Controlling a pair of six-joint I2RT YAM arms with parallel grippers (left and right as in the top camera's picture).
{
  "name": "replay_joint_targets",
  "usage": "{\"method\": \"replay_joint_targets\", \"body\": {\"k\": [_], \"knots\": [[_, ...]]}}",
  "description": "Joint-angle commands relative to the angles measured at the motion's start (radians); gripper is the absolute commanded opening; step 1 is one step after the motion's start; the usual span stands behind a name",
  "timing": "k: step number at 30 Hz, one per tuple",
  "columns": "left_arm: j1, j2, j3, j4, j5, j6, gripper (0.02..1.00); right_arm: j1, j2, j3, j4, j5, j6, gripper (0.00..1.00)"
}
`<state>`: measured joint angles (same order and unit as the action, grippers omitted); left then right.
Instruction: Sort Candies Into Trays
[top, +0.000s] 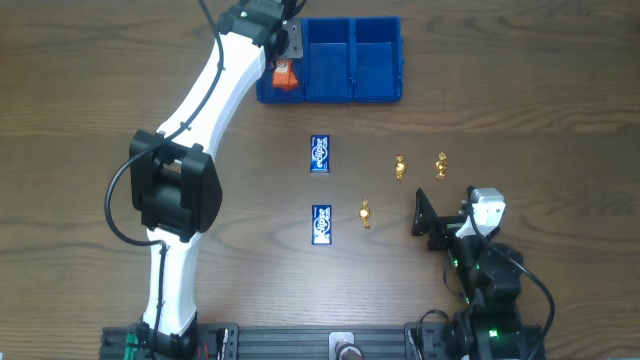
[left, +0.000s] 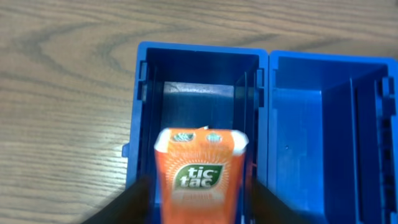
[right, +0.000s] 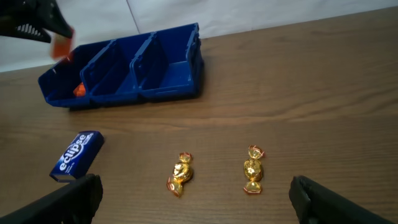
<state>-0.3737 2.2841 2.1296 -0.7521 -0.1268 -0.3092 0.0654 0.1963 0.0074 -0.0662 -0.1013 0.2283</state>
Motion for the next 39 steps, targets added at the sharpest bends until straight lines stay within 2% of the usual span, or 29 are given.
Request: {"method": "replay_joint_targets", "body": {"k": [1, 6, 10, 14, 16, 20, 25, 39], "knots": [[0.005, -0.025, 0.023, 0.0, 0.006, -0.004, 0.998, 0.006, -0.003, 0.0, -0.008, -0.005, 0.008, 0.998], [-0.001, -0.154, 0.022, 0.005, -0.005, -0.028, 1.0, 0.006, -0.003, 0.0, -0.008, -0.005, 0.008, 0.998], [-0.049, -0.368, -0.026, 0.051, -0.119, -0.014, 1.0, 0.006, -0.003, 0.0, -0.008, -0.005, 0.008, 0.998], [-0.133, -0.609, -0.158, 0.199, -0.227, 0.127, 1.0, 0.006, -0.003, 0.0, -0.008, -0.005, 0.008, 0.998], [-0.169, -0.731, -0.258, 0.303, -0.25, 0.219, 1.0, 0.006, -0.003, 0.0, -0.008, -0.005, 0.008, 0.998], [-0.147, -0.984, -0.504, 0.475, -0.19, 0.273, 0.998, 0.006, -0.003, 0.0, -0.008, -0.005, 0.008, 0.998], [0.044, -1.283, -0.805, 0.542, 0.04, 0.273, 0.998, 0.006, -0.003, 0.0, -0.008, -0.005, 0.008, 0.998], [0.278, -2.012, -1.47, 0.587, 0.093, 0.298, 0.998, 0.006, -0.003, 0.0, -0.008, -0.005, 0.008, 0.998]]}}
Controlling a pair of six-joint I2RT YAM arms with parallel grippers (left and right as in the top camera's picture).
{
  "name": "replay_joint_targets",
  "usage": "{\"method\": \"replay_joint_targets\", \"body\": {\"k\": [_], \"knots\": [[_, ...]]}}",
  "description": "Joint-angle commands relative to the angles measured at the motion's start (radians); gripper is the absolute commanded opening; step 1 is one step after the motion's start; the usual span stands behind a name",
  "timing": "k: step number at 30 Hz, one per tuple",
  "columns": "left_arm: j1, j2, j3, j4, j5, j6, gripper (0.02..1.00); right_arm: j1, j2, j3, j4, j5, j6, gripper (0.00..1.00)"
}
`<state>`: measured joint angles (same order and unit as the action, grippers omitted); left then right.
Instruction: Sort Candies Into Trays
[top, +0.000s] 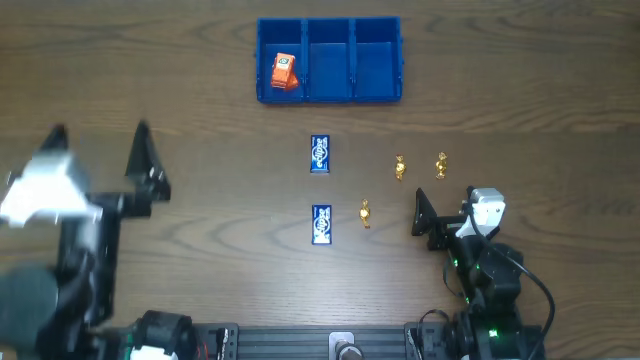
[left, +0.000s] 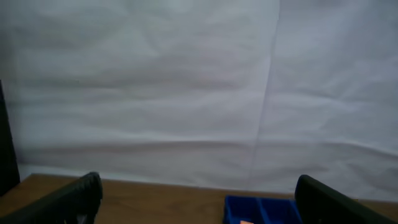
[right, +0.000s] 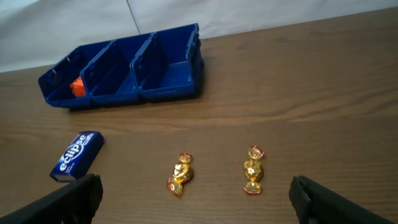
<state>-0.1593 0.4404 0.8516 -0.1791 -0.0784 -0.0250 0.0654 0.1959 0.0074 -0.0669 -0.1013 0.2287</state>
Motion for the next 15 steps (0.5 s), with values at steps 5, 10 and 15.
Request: {"method": "replay_joint_targets", "body": {"k": [5, 10, 15], "knots": [[0.092, -0.342, -0.413, 0.049, 0.079, 0.014, 0.998, 0.006, -0.003, 0.0, -0.007, -0.005, 0.007, 0.998], [0.121, -0.438, -0.629, 0.211, 0.173, 0.014, 0.998, 0.006, -0.003, 0.0, -0.007, -0.005, 0.007, 0.998], [0.13, -0.438, -0.773, 0.357, 0.227, 0.01, 0.996, 0.006, -0.003, 0.0, -0.007, -0.005, 0.007, 0.998]]}}
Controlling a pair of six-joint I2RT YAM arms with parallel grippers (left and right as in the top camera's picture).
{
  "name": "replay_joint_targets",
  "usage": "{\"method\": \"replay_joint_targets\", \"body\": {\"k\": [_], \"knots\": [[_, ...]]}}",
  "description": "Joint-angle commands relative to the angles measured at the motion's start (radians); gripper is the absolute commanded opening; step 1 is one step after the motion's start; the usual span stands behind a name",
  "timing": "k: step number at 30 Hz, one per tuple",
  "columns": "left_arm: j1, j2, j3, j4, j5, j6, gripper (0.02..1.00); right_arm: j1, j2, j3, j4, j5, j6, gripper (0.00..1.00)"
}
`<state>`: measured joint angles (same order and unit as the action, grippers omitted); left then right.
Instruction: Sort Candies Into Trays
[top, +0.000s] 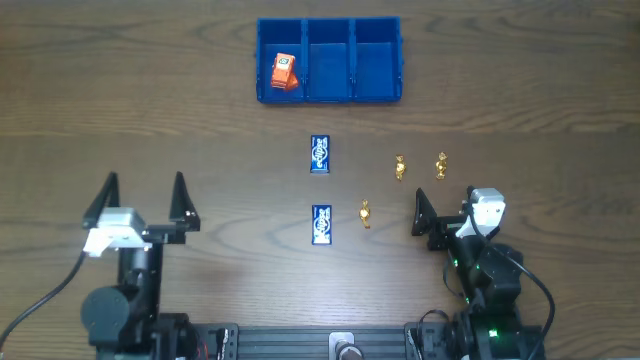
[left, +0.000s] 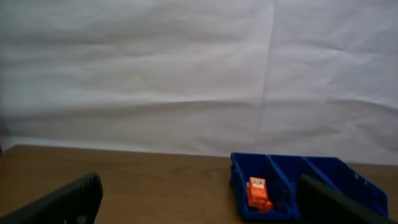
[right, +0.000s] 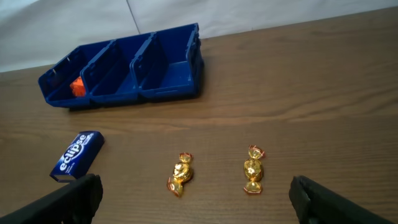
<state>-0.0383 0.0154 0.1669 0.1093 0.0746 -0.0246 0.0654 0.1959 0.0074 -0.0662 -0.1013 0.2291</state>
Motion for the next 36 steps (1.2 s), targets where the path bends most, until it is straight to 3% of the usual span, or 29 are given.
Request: {"method": "replay_joint_targets", "body": {"k": [1, 13, 27, 30, 36], "knots": [[0.01, -0.013, -0.106, 0.072, 0.076, 0.01, 0.998, 0.006, -0.003, 0.0, -0.008, -0.005, 0.007, 0.998], [0.012, -0.012, -0.162, -0.176, 0.073, 0.01, 0.998, 0.006, -0.003, 0.0, -0.008, -0.005, 0.007, 0.998], [0.012, -0.01, -0.162, -0.175, 0.072, 0.011, 0.996, 0.006, -0.003, 0.0, -0.008, -0.005, 0.007, 0.998], [0.012, -0.01, -0.162, -0.175, 0.072, 0.01, 0.998, 0.006, -0.003, 0.001, -0.02, 0.109, -0.063, 0.998], [0.012, -0.01, -0.162, -0.175, 0.072, 0.01, 0.998, 0.006, -0.003, 0.001, -0.012, 0.119, -0.062, 0.998]]}}
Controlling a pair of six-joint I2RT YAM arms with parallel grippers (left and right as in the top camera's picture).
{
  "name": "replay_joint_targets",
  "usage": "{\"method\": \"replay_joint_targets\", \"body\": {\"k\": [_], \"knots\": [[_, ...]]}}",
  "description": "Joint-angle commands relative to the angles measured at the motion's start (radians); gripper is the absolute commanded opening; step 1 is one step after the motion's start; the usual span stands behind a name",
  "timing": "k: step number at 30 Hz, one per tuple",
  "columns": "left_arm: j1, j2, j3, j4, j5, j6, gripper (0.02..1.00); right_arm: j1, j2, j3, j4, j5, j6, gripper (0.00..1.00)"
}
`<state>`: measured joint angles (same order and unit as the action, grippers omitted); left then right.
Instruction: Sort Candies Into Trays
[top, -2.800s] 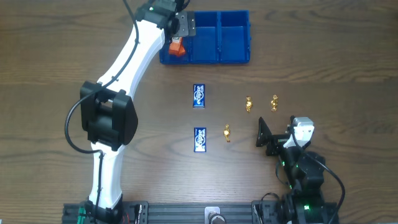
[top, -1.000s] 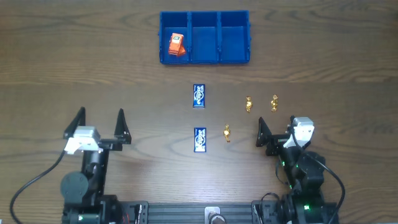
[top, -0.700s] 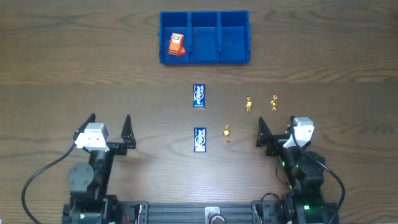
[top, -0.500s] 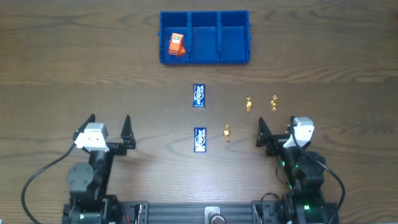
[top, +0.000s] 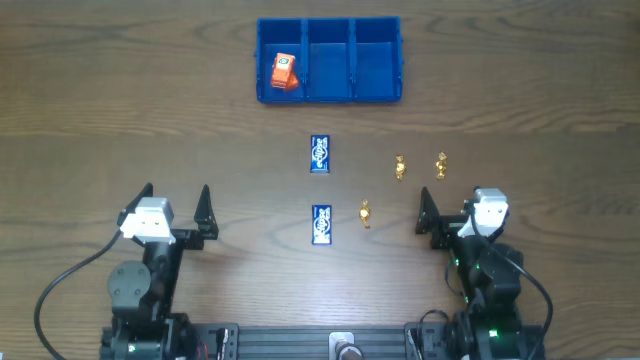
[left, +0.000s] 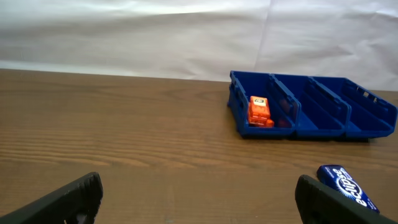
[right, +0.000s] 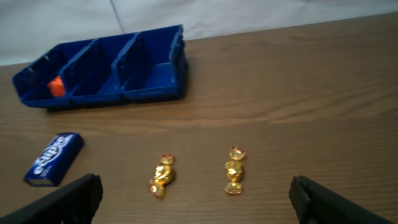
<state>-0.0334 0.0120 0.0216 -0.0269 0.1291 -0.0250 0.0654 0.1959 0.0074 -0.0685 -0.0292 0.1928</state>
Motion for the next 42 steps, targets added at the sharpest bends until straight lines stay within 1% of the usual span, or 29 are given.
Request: {"method": "replay_joint_targets", "body": {"k": [1, 7, 12, 14, 15, 16, 17, 19, 21, 25, 26, 33, 36, 38, 39, 42], "knots": [[0.007, -0.006, -0.017, -0.039, 0.018, 0.011, 0.998, 0.006, -0.003, 0.001, -0.014, 0.047, -0.026, 0.998], [0.007, -0.006, -0.017, -0.039, 0.018, 0.011, 0.998, 0.006, -0.003, 0.001, -0.003, 0.044, -0.025, 0.998], [0.007, -0.006, -0.017, -0.039, 0.018, 0.011, 0.998, 0.006, -0.003, 0.001, 0.072, -0.103, 0.031, 0.998], [0.007, -0.006, -0.017, -0.039, 0.018, 0.011, 0.998, 0.006, -0.003, 0.001, 0.095, -0.174, 0.083, 0.998], [0.007, -0.006, -0.017, -0.039, 0.018, 0.011, 0.998, 0.006, -0.003, 0.003, 0.111, -0.231, 0.101, 0.998], [0.007, -0.006, -0.017, -0.039, 0.018, 0.011, 0.998, 0.006, -0.003, 0.01, 0.117, -0.268, 0.106, 0.998], [0.007, -0.006, -0.017, -0.039, 0.018, 0.011, 0.998, 0.006, -0.003, 0.024, 0.118, -0.291, 0.119, 0.998], [0.007, -0.006, -0.017, -0.039, 0.018, 0.011, 0.998, 0.007, 0.0, 0.062, 0.107, -0.303, 0.126, 0.998], [0.007, -0.006, -0.017, -0.039, 0.018, 0.011, 0.998, 0.007, 0.025, 0.143, 0.045, -0.302, 0.124, 0.998], [0.007, -0.006, -0.017, -0.039, 0.018, 0.011, 0.998, 0.007, 0.17, 0.404, -0.14, -0.302, 0.081, 0.998], [0.007, -0.006, -0.017, -0.039, 0.018, 0.011, 0.998, 0.007, 0.232, 0.488, -0.196, -0.302, 0.064, 0.998], [0.007, -0.006, -0.017, -0.039, 0.018, 0.011, 0.998, 0.008, 0.691, 0.96, -0.503, -0.308, 0.07, 0.998], [0.007, -0.006, -0.017, -0.039, 0.018, 0.011, 0.996, 0.012, 0.928, 1.176, -0.68, -0.376, 0.062, 0.998], [0.007, -0.006, -0.017, -0.039, 0.018, 0.011, 0.998, 0.037, 1.076, 1.321, -0.801, -0.396, 0.026, 0.998], [0.007, -0.006, -0.017, -0.039, 0.018, 0.011, 0.998, 0.056, 1.143, 1.386, -0.864, -0.393, 0.018, 0.998], [0.007, -0.006, -0.017, -0.039, 0.018, 0.011, 0.998, 0.128, 1.321, 1.559, -1.024, -0.386, 0.018, 0.998]]}}
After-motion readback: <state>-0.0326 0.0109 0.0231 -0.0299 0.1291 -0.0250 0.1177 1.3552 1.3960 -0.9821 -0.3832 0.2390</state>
